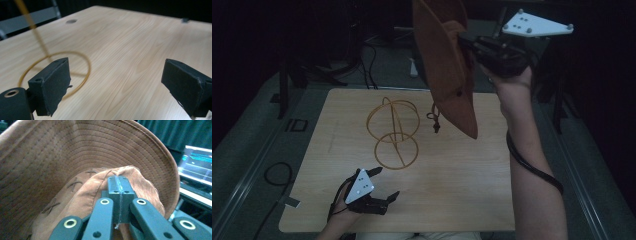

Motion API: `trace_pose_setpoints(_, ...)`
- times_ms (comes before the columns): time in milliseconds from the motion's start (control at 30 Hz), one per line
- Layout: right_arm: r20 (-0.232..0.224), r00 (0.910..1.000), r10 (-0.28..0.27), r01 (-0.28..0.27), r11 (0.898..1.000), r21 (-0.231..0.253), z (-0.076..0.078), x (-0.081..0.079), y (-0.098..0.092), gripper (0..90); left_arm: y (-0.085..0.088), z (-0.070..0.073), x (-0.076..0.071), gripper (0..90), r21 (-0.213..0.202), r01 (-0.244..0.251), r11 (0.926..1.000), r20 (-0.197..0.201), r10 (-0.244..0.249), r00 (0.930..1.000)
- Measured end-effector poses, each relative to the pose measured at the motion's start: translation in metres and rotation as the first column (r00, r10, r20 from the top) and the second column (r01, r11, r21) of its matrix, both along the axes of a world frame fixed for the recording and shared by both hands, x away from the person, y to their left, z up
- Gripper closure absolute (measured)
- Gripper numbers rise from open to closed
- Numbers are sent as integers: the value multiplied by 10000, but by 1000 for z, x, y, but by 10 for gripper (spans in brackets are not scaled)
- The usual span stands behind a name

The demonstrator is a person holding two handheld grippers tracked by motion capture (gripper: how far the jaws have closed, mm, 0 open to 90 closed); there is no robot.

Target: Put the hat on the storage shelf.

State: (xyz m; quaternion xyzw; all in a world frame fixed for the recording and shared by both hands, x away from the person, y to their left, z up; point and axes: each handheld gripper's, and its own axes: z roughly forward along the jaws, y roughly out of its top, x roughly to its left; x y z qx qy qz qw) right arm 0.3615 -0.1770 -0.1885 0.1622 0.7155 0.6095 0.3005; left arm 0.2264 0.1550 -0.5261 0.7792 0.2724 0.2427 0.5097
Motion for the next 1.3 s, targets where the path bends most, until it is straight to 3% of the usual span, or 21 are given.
trace_pose_setpoints(233,-127,9968,792,-796,9961,-383,2,2,45,900,31,-17,-3,92,-335,-1061,9938,-291,1051,9940)
trace_pose_setpoints(500,-944,9814,1672,-1760,9799,-940,-34,13,101,900,51,-26,-10,92,-570,-1908,9800,-373,1889,9813)
trace_pose_setpoints(633,-1274,9759,1772,-1947,9706,-1415,-55,16,123,900,59,-27,-12,92,-629,-2234,9727,-358,2215,9745)
trace_pose_setpoints(733,-1686,9681,1855,-2133,9629,-1652,-72,22,134,900,62,-27,-12,92,-680,-2412,9681,-267,2399,9704)
trace_pose_setpoints(933,-2225,9576,1832,-2303,9505,-2087,-98,30,148,900,63,-29,-10,92,-688,-2449,9671,-313,2433,9695)
trace_pose_setpoints(967,-2476,9513,1838,-2367,9499,-2042,-108,36,151,900,65,-29,-10,92,-774,-2501,9651,-296,2486,9682)
trace_pose_setpoints(1100,-2779,9424,1860,-2458,9487,-1987,-120,42,156,900,67,-29,-10,92,-850,-2571,9626,-303,2554,9664)
trace_pose_setpoints(1300,-3055,9353,1785,-2591,9336,-2477,-136,44,169,900,69,-31,-9,92,-879,-2580,9621,-384,2556,9660)
